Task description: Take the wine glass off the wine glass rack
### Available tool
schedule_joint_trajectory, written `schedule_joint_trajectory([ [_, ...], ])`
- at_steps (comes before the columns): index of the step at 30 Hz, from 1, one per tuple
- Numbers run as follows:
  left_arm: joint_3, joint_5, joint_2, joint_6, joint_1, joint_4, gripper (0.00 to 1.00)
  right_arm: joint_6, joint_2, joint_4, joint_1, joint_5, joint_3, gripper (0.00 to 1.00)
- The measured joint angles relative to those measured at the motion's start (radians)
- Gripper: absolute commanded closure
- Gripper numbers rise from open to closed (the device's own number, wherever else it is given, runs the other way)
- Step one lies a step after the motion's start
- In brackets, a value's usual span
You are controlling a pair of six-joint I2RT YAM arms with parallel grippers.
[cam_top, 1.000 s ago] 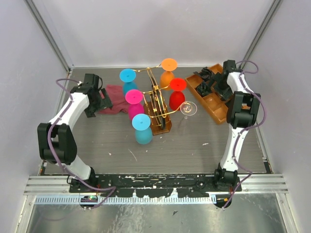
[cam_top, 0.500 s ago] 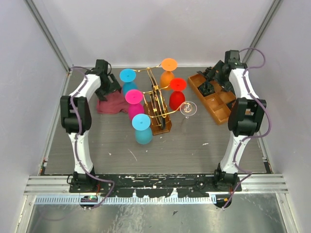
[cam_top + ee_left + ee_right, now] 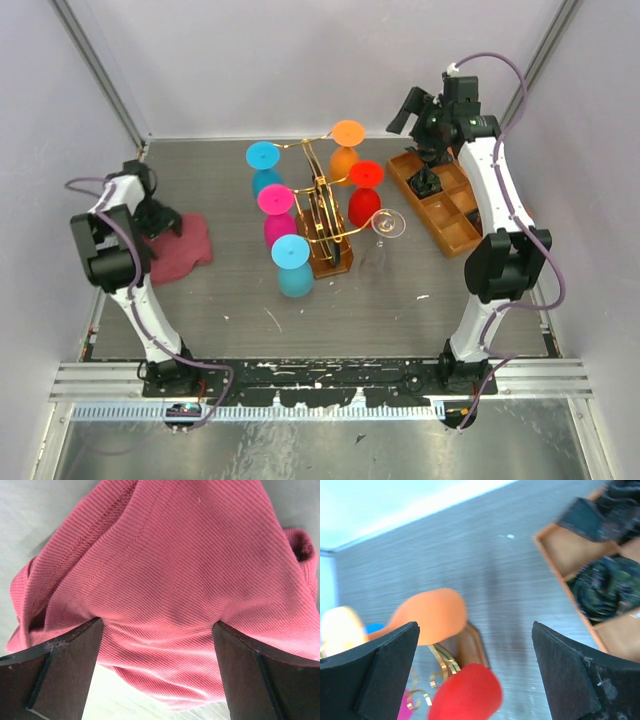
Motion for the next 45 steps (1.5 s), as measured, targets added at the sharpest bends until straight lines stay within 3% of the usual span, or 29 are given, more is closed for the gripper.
schedule_joint_trajectory([
  [4,-0.109,-0.038,-0.095,0.002,0.102,-0.011,0.02,0.051,-0.065,0.127,-0.003,-0.145,-0.046,0.05],
  [14,-0.124,-0.138,-0.304,0.004,0.089,-0.025,0.02,0.161,-0.001,0.295,-0.011,-0.442,-0.05,0.19],
  [19,-0.146,-0.022,-0.355,-0.003,0.087,0.041,0.02,0.184,0.033,0.328,0.004,-0.522,-0.053,0.27],
  [24,-0.216,0.092,-0.278,-0.001,0.053,0.064,0.02,0.199,0.051,0.35,0.033,-0.582,-0.054,0.33],
  [29,-0.293,0.123,-0.171,0.017,0.071,0.056,0.02,0.196,0.057,0.349,0.052,-0.624,-0.053,0.52],
  [33,-0.29,0.107,-0.177,0.027,0.146,0.034,0.02,0.191,0.066,0.346,0.058,-0.648,-0.046,0.82],
  [37,-0.28,0.071,-0.207,0.024,0.216,0.014,0.02,0.199,0.071,0.342,0.05,-0.656,-0.044,0.98],
  [41,-0.283,0.102,-0.289,0.0,0.196,0.031,0.01,0.23,0.069,0.382,0.032,-0.666,-0.05,0.99],
  [45,-0.286,0.153,-0.38,-0.026,0.093,0.077,0.01,0.29,0.059,0.443,0.007,-0.668,-0.085,0.99],
])
